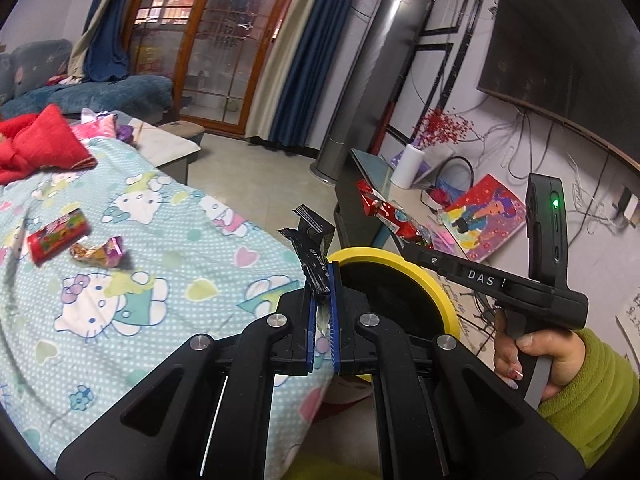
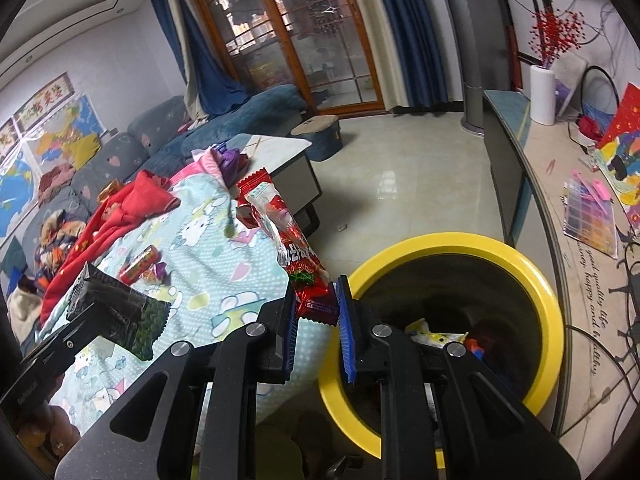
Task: Collect trash
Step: 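Carry the candy stick and black-green wrapper over the yellow bin and open both tools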
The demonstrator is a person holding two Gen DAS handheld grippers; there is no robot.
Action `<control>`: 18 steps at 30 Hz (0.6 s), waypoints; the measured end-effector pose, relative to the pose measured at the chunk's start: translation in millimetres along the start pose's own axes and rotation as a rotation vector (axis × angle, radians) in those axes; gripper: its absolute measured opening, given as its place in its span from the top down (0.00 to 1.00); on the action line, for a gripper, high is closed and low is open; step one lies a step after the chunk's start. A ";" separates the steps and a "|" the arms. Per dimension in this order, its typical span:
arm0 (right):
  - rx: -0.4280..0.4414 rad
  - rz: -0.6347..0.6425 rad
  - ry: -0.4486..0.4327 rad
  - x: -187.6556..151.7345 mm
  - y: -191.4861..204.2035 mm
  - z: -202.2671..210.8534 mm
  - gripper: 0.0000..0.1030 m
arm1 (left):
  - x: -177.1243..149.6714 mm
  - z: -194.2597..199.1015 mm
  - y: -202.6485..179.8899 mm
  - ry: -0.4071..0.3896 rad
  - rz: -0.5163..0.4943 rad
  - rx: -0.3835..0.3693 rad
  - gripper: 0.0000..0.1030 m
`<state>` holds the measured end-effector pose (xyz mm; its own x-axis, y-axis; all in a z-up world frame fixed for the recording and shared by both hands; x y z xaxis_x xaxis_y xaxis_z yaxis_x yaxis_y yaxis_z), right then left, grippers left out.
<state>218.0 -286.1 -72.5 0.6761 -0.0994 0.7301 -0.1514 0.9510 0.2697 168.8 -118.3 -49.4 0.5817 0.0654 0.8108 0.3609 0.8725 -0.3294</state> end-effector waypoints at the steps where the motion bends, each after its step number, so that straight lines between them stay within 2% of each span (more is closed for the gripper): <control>1: -0.004 -0.005 -0.002 -0.9 -3.7 1.4 0.83 | -0.2 -2.4 -3.6 0.005 -0.008 -0.004 0.98; 18: -0.082 -0.103 0.013 -21.4 -73.5 7.2 0.83 | -8.5 -38.0 -61.3 0.064 -0.146 -0.074 0.98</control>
<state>209.5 -356.0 -103.4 0.6942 -0.1949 0.6929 -0.0211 0.9567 0.2902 169.4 -190.7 -54.5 0.5638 -0.0923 0.8207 0.4961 0.8323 -0.2472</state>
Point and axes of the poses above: each gripper's, at about its wrist camera, not at the fingertips, and z roughly against the way its jaws point, y to its left, x to its top, the point moved 5 cm from there along -z, roughly the way its jaws point, and after that the axes turned 3 degrees about -x, right-handed, at the moved point
